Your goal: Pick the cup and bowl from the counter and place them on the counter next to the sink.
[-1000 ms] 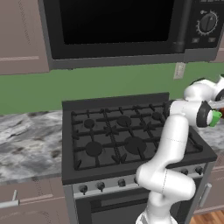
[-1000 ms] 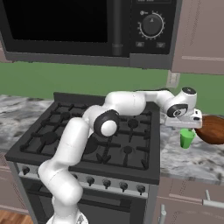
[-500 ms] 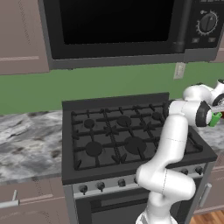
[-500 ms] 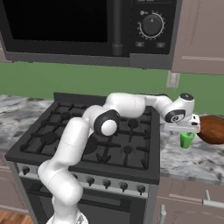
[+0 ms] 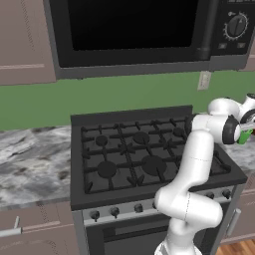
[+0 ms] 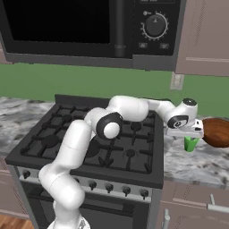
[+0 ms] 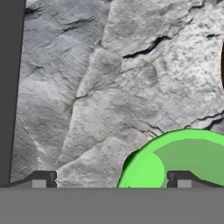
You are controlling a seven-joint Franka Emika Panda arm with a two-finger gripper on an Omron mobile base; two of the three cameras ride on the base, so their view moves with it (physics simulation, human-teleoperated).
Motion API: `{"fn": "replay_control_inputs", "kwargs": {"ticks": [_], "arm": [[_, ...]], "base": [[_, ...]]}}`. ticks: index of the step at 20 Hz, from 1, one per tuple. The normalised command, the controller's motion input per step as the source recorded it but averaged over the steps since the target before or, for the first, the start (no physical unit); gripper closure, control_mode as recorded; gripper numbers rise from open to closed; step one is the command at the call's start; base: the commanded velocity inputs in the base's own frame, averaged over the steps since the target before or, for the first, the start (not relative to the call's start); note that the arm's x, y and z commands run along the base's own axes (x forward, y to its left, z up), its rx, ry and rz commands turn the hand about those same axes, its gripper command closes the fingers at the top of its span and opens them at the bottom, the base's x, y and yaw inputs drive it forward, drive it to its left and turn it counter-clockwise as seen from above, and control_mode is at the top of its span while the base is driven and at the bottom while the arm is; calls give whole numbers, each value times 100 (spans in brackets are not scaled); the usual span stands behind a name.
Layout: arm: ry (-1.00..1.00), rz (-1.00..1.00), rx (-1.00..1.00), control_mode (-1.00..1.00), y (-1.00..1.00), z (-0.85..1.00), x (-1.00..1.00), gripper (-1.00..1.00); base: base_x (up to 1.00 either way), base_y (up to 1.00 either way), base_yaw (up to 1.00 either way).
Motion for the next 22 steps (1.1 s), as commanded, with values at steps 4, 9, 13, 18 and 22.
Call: {"fn": "replay_control_inputs", "kwargs": {"ticks": [4,9,13,18,22], "arm": [[0,0,0,-100,0,0,0,100],[0,0,0,-100,0,0,0,100],[0,0,0,-100,0,0,0,100],[0,0,0,-100,0,0,0,100],[-7,0,1,-100,6,-4,-5,100]], "base": [[0,0,0],[0,0,0],[0,0,0],[0,0,0],[0,0,0]]}}
